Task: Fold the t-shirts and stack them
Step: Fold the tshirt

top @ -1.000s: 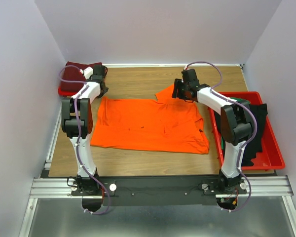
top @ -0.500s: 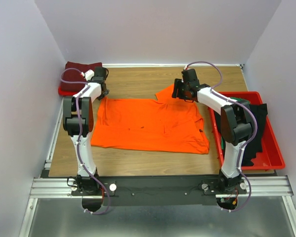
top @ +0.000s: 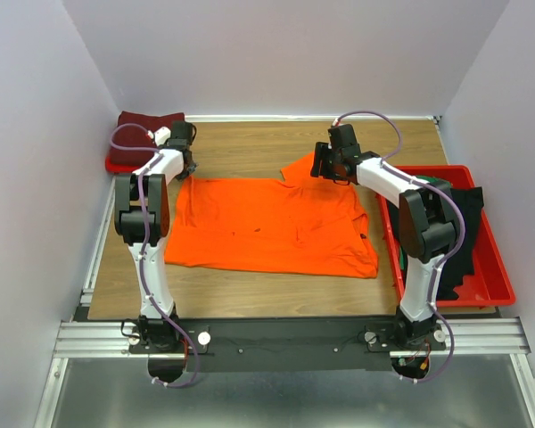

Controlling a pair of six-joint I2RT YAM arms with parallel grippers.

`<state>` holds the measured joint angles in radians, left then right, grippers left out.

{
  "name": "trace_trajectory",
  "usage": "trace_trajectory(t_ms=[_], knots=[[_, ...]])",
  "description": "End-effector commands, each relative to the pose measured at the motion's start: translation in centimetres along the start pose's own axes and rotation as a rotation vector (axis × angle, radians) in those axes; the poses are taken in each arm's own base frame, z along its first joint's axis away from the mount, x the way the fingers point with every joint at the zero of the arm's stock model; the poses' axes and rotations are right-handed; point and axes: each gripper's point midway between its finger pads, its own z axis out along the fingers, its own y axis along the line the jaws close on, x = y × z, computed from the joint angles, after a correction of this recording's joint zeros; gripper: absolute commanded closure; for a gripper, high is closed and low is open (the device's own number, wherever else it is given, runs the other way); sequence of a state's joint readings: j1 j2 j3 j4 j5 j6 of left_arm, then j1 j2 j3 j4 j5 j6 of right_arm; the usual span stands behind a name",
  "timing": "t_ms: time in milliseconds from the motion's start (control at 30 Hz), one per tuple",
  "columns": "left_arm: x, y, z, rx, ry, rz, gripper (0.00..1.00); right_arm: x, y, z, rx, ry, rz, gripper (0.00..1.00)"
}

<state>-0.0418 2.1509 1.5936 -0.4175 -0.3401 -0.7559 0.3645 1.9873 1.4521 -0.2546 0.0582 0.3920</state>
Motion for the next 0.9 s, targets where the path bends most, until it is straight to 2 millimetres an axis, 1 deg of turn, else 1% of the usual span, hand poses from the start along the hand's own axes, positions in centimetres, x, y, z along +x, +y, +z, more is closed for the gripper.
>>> trace_trajectory(t_ms=[0,33,133,167,233,267,433,467,500,600,767,867], knots=[[-0.6,-0.8,-0.5,0.019,-0.011,0.0,1.0,-0.7,-0.4,-0.3,0.011,-0.029,-0.002,0.31],[-0.5,-0.7,-0.5,0.016,-0.012,0.004,1.0,-0.7,-0.4,-0.2,0.013,-0.028,0.0,0.31],[-1.0,-0.5,-0.9,0.014,-0.031,0.011,1.0,-0.6,-0.7,0.0,0.023,-0.025,0.0,0.31],[-1.5,-0.5,-1.3,0.016,-0.046,0.009,1.0,-0.6,-1.0,0.1,0.03,-0.026,0.002,0.31],[-1.7,-0.2,-1.5,0.006,-0.056,0.018,1.0,-0.6,-1.3,0.3,0.041,-0.026,0.004,0.31],[-2.2,-0.1,-2.0,0.0,-0.074,0.014,1.0,-0.6,-1.6,0.4,0.049,-0.027,0.006,0.31],[-3.0,0.9,-3.0,-0.028,-0.103,0.021,1.0,-0.8,-3.0,1.0,0.103,-0.036,0.011,0.31],[-3.0,0.9,-3.1,-0.028,-0.105,0.024,1.0,-1.0,-3.6,1.2,0.112,-0.036,0.02,0.31],[-2.8,1.3,-3.0,-0.039,-0.102,0.026,1.0,-1.3,-3.7,1.5,0.117,-0.042,0.025,0.31],[-2.7,1.4,-3.0,-0.037,-0.106,0.033,1.0,-1.8,-4.4,2.1,0.124,-0.044,0.036,0.31],[-2.2,1.7,-2.6,-0.04,-0.094,0.044,1.0,-2.5,-5.9,3.7,0.196,-0.061,0.007,0.3],[-1.9,1.7,-2.3,-0.035,-0.088,0.049,1.0,-2.9,-6.4,4.5,0.216,-0.068,-0.005,0.3]])
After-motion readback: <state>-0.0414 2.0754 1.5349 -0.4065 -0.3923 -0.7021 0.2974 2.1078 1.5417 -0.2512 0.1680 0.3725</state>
